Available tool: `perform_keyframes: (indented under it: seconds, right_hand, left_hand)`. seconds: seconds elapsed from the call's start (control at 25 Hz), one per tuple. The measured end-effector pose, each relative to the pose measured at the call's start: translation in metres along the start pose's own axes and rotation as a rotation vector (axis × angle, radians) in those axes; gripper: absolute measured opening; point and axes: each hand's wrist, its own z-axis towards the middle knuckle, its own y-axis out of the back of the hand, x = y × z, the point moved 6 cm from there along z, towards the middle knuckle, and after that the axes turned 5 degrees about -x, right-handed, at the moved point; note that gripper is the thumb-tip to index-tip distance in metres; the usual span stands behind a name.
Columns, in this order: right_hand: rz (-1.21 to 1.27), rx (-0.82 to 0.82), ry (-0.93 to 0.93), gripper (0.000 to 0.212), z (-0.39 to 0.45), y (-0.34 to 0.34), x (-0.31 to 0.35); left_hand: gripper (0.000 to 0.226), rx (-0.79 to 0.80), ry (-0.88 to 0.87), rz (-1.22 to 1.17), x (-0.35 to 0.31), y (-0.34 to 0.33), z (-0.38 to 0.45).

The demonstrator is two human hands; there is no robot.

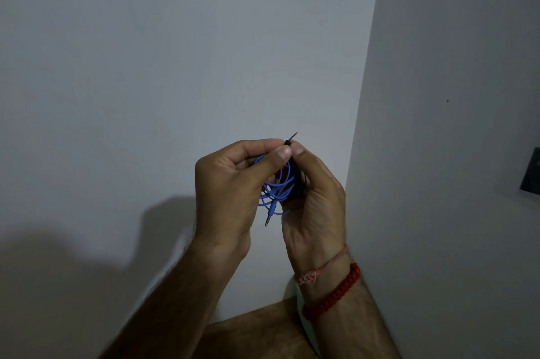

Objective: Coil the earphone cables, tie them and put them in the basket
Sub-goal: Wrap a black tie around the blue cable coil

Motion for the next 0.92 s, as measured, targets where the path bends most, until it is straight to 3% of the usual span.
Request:
perform_keyframes:
  seconds: [0.28, 0.44, 0.64, 0.92]
  right_hand:
    - [-0.463, 0.073, 0.196, 0.014, 0.008, 0.011, 0.021]
    - [-0.423, 0.131, 0.129, 0.026, 0.011, 0.016, 0.022]
    - [-0.438, 0.267, 0.021, 0.019, 0.01, 0.015, 0.017]
    - [-0.435, 0.33, 0.017, 0.025, 0.009, 0.014, 0.018]
  left_hand:
    - [0.012, 0.154, 0.102, 0.039, -0.004, -0.004, 0.011]
    - [0.008, 0.187, 0.141, 0.056, -0.007, -0.005, 0.012]
    - [0.016, 0.233, 0.233, 0.134, -0.008, -0.001, 0.012]
    - [0.012, 0.147, 0.204, 0.127, -0.032, 0.011, 0.029]
